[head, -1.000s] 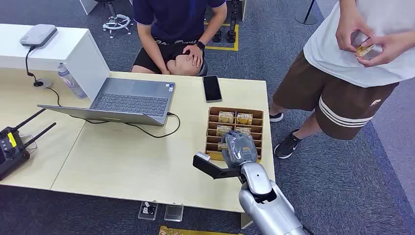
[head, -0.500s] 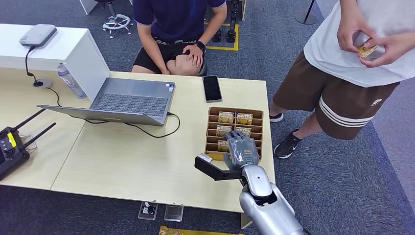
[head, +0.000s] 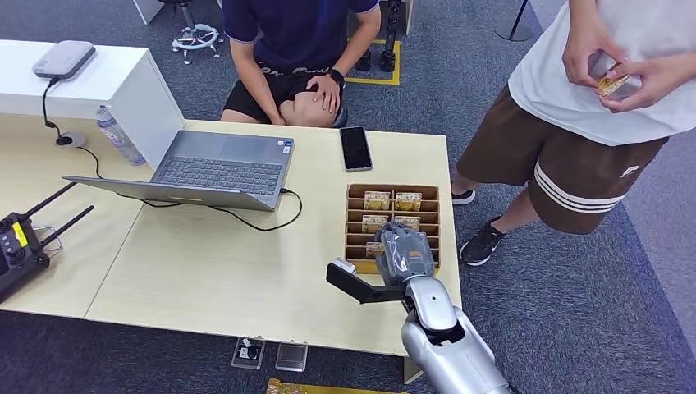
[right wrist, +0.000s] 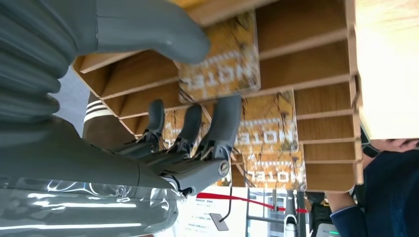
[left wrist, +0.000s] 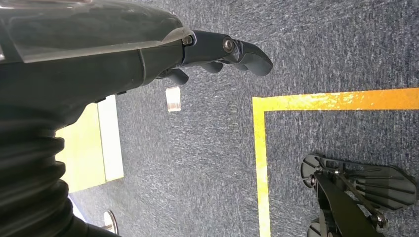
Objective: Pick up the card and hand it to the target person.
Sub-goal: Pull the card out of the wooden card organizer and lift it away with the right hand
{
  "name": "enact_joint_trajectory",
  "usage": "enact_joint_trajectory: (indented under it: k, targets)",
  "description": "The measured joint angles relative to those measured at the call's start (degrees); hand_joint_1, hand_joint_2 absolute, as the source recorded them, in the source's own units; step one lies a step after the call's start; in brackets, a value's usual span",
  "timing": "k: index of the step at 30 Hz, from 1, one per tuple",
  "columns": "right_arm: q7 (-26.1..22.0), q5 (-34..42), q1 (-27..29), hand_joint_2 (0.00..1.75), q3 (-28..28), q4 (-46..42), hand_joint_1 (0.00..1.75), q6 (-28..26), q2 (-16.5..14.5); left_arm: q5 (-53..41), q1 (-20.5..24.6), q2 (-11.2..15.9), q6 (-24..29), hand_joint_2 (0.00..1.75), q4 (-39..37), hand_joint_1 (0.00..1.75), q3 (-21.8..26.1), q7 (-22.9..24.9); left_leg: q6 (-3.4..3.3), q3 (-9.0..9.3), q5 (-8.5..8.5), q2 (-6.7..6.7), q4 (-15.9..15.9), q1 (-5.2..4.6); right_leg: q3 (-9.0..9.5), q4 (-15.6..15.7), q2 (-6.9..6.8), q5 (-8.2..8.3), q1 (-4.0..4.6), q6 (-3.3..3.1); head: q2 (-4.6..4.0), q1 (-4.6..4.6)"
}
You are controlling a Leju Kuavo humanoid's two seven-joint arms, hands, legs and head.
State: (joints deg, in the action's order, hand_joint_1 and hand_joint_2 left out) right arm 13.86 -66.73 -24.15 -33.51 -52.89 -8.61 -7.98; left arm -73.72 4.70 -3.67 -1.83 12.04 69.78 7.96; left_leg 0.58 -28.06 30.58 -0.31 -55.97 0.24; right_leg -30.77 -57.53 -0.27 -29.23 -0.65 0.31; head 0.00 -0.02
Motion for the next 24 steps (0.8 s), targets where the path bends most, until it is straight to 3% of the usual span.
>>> enact_joint_trajectory:
  k: [18,24]
  targets:
    - [0.63,-0.84,-0.05,1.75,0.37,-0.22,1.20,0.03,-0.38,-0.39,-0.01,0.00,-0.07,1.75,0.00,0.00,-0.03,-0.01,0.00,0.01,0.00,0.00,0.00,0.00,0.01,0.00,0.00,0.00,0.00,0.00,0.00,0.01]
    - [0.27,-1.00,-0.07,1.75,0.55,-0.22,1.46,0.03,-0.52,-0.32,-0.01,-0.02,0.03,1.75,0.00,0.00,-0.02,0.08,0.00,0.01,0.00,0.00,0.00,0.00,0.01,0.00,0.00,0.00,0.00,0.00,0.00,0.03]
